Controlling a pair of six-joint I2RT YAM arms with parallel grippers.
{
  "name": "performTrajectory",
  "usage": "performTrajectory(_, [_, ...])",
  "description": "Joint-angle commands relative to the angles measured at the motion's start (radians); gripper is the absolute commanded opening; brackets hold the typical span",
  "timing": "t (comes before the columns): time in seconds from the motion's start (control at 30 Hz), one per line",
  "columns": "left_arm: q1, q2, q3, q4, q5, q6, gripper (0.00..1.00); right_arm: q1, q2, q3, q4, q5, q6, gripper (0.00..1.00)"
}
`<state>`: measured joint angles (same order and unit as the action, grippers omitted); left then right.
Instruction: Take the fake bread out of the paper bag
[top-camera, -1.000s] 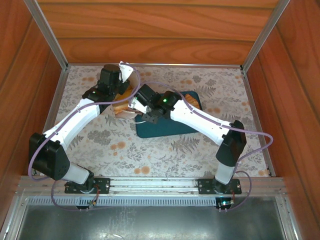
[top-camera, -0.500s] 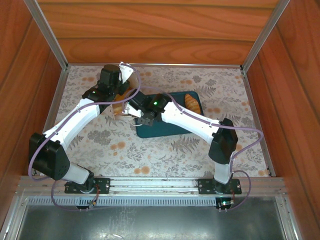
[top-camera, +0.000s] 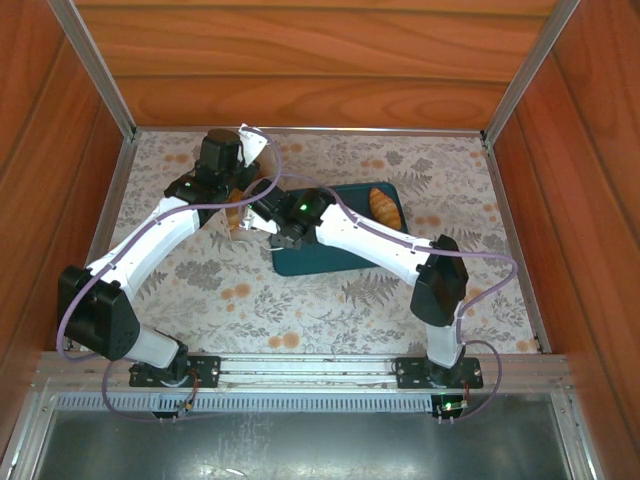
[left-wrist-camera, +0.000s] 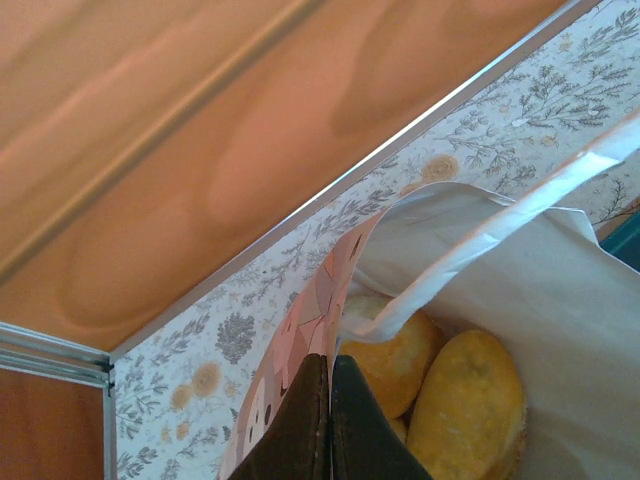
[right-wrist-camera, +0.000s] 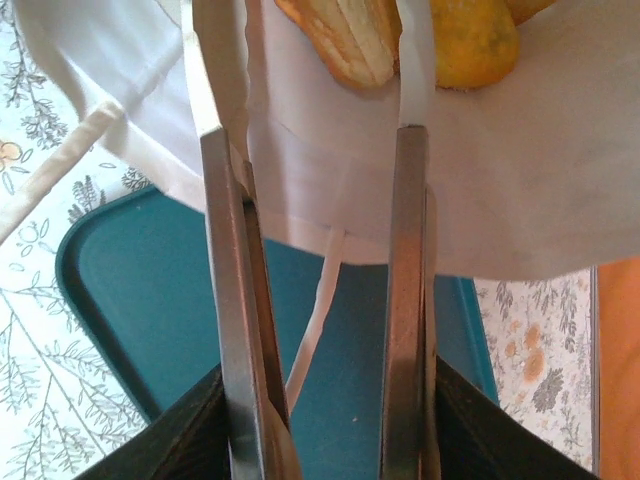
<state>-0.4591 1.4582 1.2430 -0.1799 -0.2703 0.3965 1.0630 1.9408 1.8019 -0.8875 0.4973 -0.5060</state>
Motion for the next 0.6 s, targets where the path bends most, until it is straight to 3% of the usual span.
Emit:
performTrajectory(0.0, [0.001, -0.022, 0.016, 0.026, 0.017, -0.001, 0.00, 0.013, 0.021, 0.027, 0.014, 0.026, -0.014, 0.46])
performTrajectory(0.57, [0.001, -0.012, 0.018, 0.025, -0.014, 0.002, 0.00, 0.017, -0.046, -0.008, 0.023, 0.044, 0.082, 0.24])
